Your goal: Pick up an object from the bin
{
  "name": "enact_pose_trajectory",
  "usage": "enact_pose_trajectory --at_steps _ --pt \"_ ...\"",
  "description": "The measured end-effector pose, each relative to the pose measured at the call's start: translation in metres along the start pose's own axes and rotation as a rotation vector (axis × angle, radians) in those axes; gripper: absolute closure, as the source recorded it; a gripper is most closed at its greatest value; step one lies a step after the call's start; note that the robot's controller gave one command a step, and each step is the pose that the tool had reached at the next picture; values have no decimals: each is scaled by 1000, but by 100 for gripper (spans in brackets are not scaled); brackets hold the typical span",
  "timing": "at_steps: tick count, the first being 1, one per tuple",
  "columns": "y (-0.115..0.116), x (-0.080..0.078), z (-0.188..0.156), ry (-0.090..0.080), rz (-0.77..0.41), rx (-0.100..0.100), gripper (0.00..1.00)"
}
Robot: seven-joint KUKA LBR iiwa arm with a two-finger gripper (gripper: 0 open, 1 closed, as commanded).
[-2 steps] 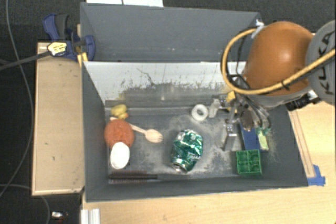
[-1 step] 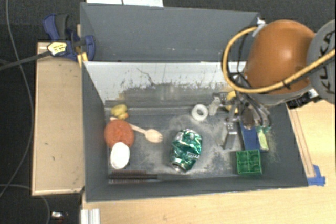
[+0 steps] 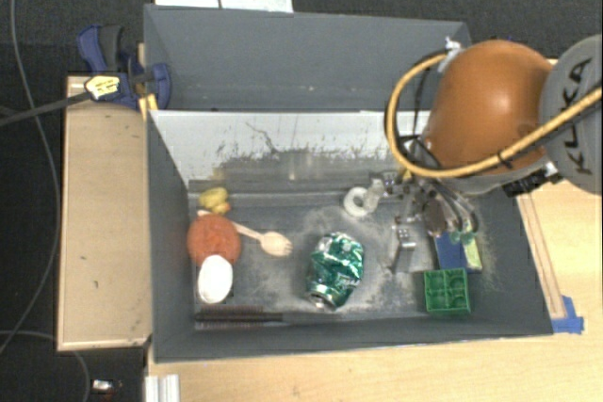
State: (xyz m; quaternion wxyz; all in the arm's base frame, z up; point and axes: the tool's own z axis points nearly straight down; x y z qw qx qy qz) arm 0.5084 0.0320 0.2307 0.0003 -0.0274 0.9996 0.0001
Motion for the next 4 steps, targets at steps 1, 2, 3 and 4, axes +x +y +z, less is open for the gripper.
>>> enact_pose_trajectory --at_steps 1,2,3,4 --pt "3 12 9 -3 -67 0 0" --pt "75 26 38 -11 -172 2 0" --pt "79 27 31 -13 -167 2 0" --pt "76 14 -13 -26 -132 -1 0"
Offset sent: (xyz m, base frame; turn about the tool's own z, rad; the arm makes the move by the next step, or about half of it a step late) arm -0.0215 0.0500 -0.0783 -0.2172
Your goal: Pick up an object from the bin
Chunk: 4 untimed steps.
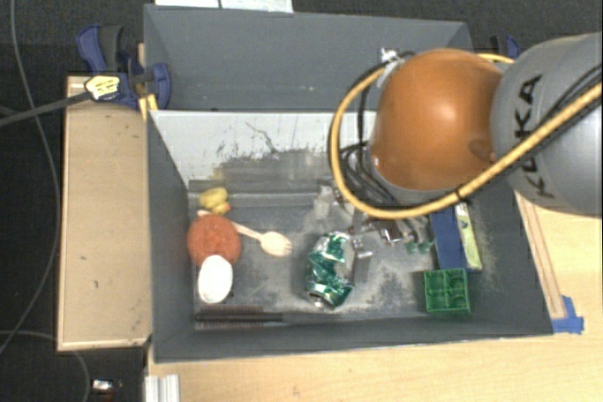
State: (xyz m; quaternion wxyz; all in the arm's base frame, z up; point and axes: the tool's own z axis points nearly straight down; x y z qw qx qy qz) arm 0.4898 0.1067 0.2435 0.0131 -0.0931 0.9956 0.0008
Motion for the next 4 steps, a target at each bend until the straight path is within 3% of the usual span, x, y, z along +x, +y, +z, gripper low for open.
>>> enact_pose_trajectory --at_steps 1,2,3,4 --pt "-5 1 66 5 -271 -1 0" --pt "-4 5 111 9 -319 -1 0" --pt "-7 2 82 4 -351 -1 0" --pt "-6 12 135 5 -400 -2 0"
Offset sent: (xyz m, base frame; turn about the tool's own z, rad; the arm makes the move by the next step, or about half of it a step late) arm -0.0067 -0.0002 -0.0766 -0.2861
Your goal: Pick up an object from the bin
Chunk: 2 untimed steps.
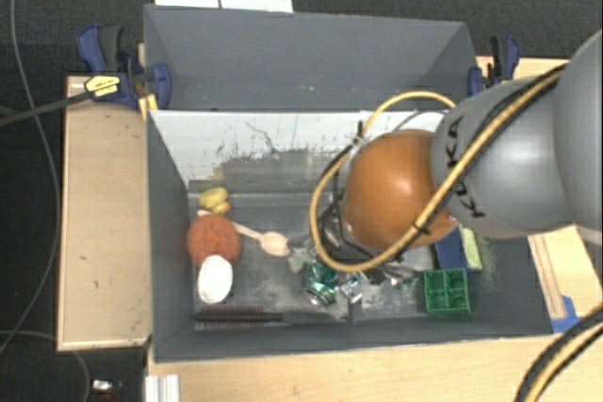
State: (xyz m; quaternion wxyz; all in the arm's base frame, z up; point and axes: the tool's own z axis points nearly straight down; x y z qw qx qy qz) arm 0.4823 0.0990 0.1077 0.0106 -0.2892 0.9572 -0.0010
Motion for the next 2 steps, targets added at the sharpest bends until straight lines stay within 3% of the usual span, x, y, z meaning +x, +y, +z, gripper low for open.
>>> enact_pose_trajectory --at_steps 1,2 --pt "-8 -9 -52 -13 24 6 100" --pt "-8 -9 -52 -13 25 6 100"
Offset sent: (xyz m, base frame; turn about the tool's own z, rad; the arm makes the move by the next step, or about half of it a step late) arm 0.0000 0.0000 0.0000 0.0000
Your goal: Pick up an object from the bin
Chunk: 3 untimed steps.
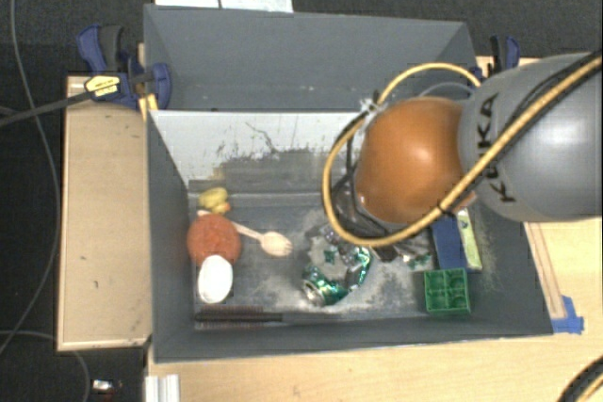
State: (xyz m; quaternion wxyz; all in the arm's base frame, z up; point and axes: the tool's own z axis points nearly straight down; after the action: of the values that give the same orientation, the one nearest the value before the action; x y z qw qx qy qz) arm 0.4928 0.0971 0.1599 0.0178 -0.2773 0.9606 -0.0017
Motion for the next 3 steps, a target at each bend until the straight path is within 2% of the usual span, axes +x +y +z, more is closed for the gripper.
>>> enact_pose_trajectory --at_steps 1,2,3 --pt "-3 -37 -29 -4 -34 1 100" --pt "-1 -23 -16 0 -226 0 100" --pt "5 -21 -13 -4 -175 0 100"
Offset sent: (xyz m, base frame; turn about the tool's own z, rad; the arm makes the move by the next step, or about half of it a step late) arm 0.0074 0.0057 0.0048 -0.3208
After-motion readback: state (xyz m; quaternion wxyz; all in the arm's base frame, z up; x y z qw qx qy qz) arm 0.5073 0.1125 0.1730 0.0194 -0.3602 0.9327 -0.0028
